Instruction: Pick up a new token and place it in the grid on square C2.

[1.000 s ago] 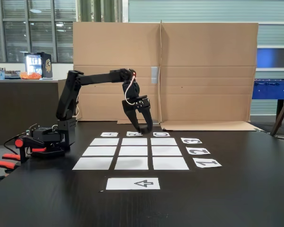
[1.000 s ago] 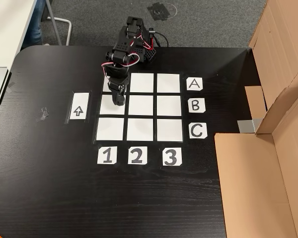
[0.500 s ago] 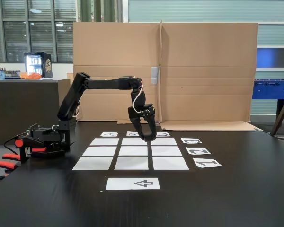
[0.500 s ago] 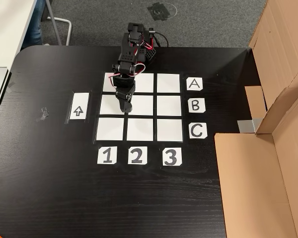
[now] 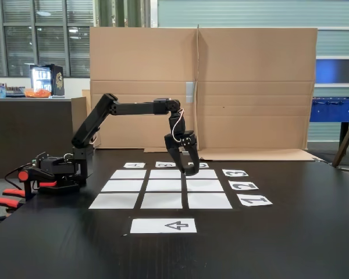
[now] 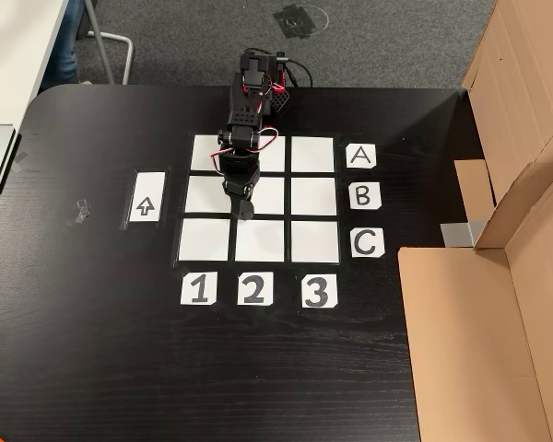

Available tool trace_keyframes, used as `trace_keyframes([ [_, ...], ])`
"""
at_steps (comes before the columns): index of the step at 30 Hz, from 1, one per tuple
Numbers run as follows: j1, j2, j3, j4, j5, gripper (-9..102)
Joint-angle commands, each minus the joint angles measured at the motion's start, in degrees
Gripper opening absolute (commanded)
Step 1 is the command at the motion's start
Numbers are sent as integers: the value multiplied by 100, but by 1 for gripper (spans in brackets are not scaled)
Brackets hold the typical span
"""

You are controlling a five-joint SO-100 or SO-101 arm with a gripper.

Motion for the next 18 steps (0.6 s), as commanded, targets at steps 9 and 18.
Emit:
trace_keyframes([
  [9, -185, -510, -826, -79, 88, -1],
  [18, -290, -817, -1125, -176, 114, -1],
])
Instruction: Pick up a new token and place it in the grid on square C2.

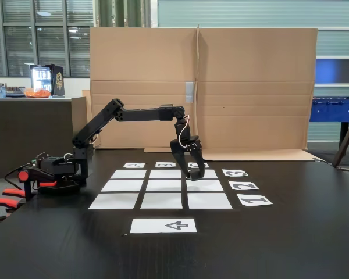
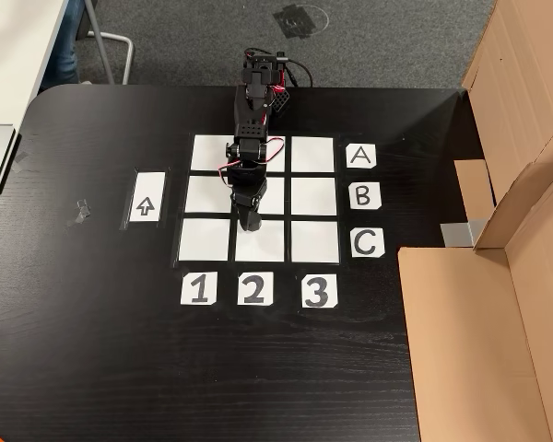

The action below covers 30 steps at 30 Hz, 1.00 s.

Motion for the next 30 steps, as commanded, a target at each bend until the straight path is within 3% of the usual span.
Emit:
trace_keyframes([
  [1, -70, 18, -290, -70, 44, -1],
  [6, -97, -35, -360, -79, 62, -1],
  [12, -105, -62, -325, -79, 62, 15],
  [30, -123, 9, -53, -308, 62, 31],
])
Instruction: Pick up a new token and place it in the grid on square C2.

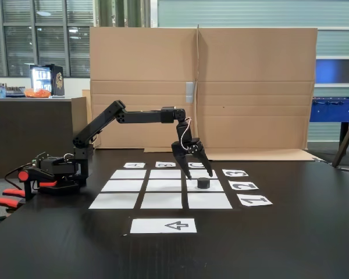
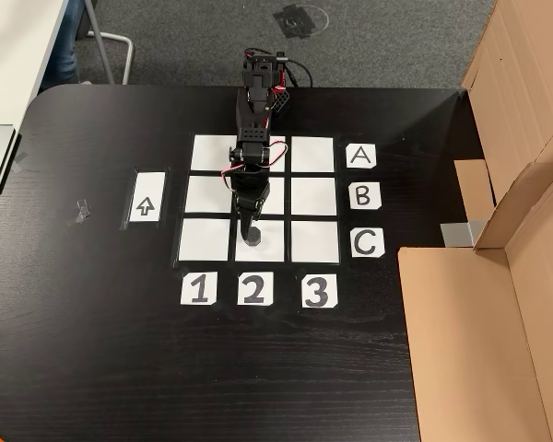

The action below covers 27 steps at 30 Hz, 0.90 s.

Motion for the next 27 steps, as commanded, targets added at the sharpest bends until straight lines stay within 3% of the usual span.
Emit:
trace_keyframes([
  [1, 9, 369, 185, -202, 62, 31],
  [27, 1644, 4421, 3076, -1292, -809, 39],
])
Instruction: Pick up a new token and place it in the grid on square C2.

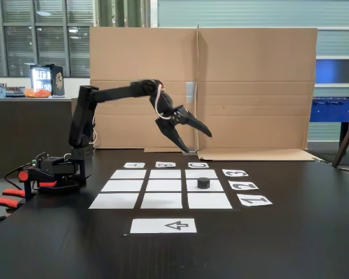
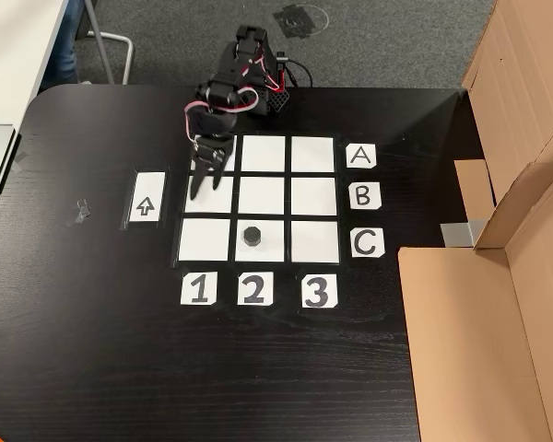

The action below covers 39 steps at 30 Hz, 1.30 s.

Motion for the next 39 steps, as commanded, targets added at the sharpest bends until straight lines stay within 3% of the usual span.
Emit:
trace_keyframes([
  [1, 255, 809, 316, -229, -246, 38],
  [16, 1969, 3076, 1951, -896, -1195, 38],
  [31, 3867, 5019, 3155, -1248, -1740, 12],
  [39, 4676, 5757, 3656, -1011, -1784, 7],
])
